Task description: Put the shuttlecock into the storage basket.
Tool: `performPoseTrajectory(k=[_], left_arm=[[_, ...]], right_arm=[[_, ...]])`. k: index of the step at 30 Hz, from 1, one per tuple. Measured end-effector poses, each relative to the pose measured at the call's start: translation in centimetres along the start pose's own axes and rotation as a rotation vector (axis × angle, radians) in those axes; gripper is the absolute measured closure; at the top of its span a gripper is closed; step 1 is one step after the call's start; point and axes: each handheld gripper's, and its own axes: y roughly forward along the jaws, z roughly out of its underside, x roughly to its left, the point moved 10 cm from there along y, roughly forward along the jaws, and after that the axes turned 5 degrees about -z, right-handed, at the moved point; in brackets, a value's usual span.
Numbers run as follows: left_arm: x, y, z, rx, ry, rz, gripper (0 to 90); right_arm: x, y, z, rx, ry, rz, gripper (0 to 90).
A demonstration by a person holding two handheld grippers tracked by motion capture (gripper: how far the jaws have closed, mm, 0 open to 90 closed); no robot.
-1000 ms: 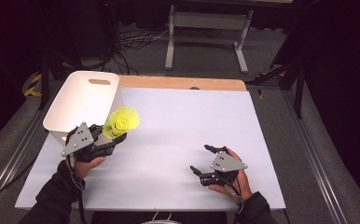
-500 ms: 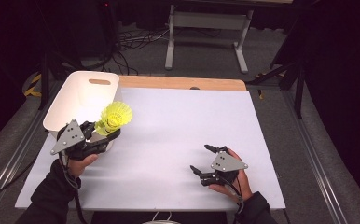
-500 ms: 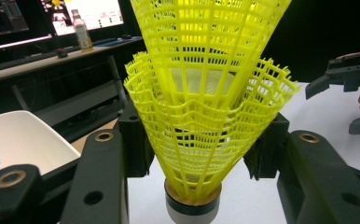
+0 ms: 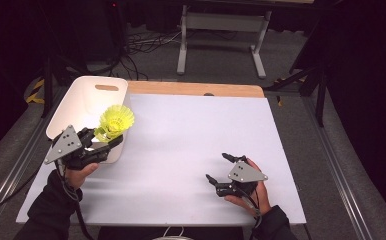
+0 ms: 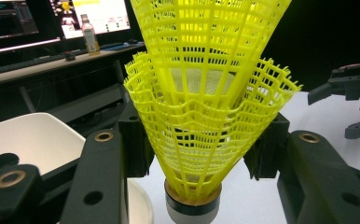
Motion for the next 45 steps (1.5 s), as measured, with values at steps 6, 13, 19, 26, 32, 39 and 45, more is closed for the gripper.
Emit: performPoseTrajectory(k=[6,13,19,26,32,39,45], left_arm=[[0.6,-0.4,-0.3,-0.009,-0.013,-0.018,51.6],[1.2,-0.9,-0.3,-0.014,-0.014,-0.027,51.5],[1.8,-1.4,-0.7,-0.031,-0.024,-0.038,51.5],[2.6,-1.9,-1.0,-0.040,-0.019,-0.060,51.5],[3.2,-1.7,-0.8,-0.031,-0.037,-0.067,51.1],[3.7,-1.3,-0.3,-0.013,-0.063,-0.072,50.4],[4.6,-1.5,-0.2,0.010,-0.079,-0.086,50.6]], right_arm=[[0.0,0.0,0.0,0.000,0.003,-0.002,17.0],[-0.1,0.0,0.1,0.001,0.004,0.001,17.0],[0.0,0.1,0.1,0.002,0.005,-0.004,17.1],[0.0,0.2,0.1,0.005,0.008,-0.006,17.1],[0.1,0.4,0.2,0.009,0.010,-0.012,17.1],[-0.1,0.4,0.4,0.011,0.026,-0.013,17.2],[-0.2,0.4,0.5,0.012,0.039,-0.016,17.3]])
